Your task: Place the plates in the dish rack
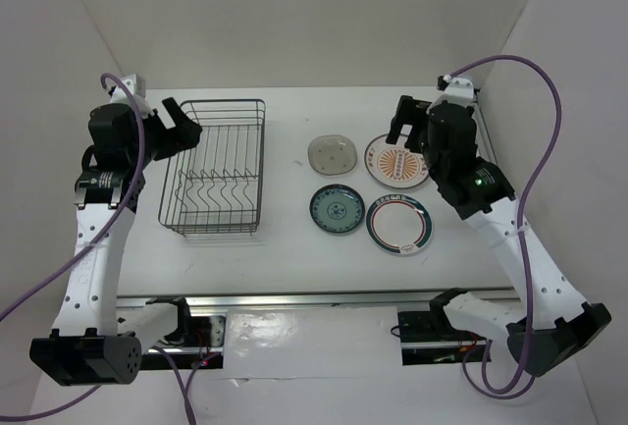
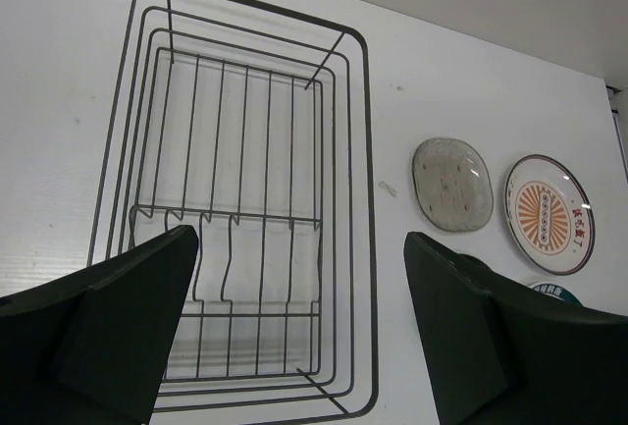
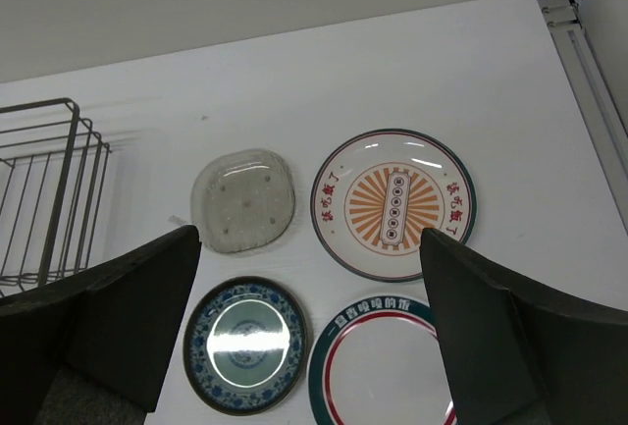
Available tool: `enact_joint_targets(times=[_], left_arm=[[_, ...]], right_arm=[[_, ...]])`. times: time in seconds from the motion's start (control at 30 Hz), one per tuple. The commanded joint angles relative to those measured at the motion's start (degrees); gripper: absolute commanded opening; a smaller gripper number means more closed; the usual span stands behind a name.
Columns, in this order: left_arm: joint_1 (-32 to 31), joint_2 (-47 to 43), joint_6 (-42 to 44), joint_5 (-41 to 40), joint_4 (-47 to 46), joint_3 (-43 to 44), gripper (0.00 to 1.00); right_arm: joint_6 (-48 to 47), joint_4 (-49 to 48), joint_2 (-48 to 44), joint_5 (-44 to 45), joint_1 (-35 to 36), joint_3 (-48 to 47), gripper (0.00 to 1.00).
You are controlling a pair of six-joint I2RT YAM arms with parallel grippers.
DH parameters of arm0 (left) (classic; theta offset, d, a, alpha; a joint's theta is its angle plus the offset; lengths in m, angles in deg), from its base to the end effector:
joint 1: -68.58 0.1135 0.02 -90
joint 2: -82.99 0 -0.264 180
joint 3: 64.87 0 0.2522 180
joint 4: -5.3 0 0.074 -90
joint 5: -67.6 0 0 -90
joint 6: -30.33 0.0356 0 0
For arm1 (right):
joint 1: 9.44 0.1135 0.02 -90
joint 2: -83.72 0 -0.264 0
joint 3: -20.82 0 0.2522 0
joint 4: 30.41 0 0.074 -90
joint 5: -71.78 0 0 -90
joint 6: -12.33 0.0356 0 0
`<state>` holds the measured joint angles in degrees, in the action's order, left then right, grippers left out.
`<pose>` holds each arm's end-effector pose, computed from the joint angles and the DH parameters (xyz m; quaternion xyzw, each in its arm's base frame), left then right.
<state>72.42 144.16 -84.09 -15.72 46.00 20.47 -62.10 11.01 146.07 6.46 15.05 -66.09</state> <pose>0.2274 0.0111 0.4169 -0.1615 0.7844 -0.1526 0.5792 0.2142 0.0813 0.4213 0.0659 0.7921 0.0381 0.6056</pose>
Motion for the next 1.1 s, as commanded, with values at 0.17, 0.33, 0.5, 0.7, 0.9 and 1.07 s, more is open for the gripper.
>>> enact_joint_targets(times=[0.17,0.33,0.5,0.7,0.9,1.07], left_arm=[[-0.06,-0.26,-0.54,3.96,-2.51,0.06,1.0],[-0.06,0.88,-0.54,7.03,-2.51,0.06,1.0],[-0.06,0.88,-0.54,8.7,-3.74,-0.55,1.0],[-0.06,0.36,-0.54,9.93,-4.26,-1.08,1.0],[-0.06,0.36,-0.54,9.93,-4.26,-1.08,1.0],[-0.06,0.36,-0.54,9.93,-4.26,-1.08,1.0]], right_arm=[[4.81,-5.25,3.81,-1.68,-7.56,6.35,1.0],[12.7,-23.68,2.08,-33.35,-28.59,24.49,1.0],[12.91,-29.06,6.46,-38.07,-36.0,27.79,1.0],[13.61,-35.39,12.53,-40.07,-36.53,29.99,0.98],[13.61,-37.94,19.82,-38.4,-37.59,29.46,0.97],[14.66,-40.93,21.67,-37.26,-38.2,32.18,0.95]])
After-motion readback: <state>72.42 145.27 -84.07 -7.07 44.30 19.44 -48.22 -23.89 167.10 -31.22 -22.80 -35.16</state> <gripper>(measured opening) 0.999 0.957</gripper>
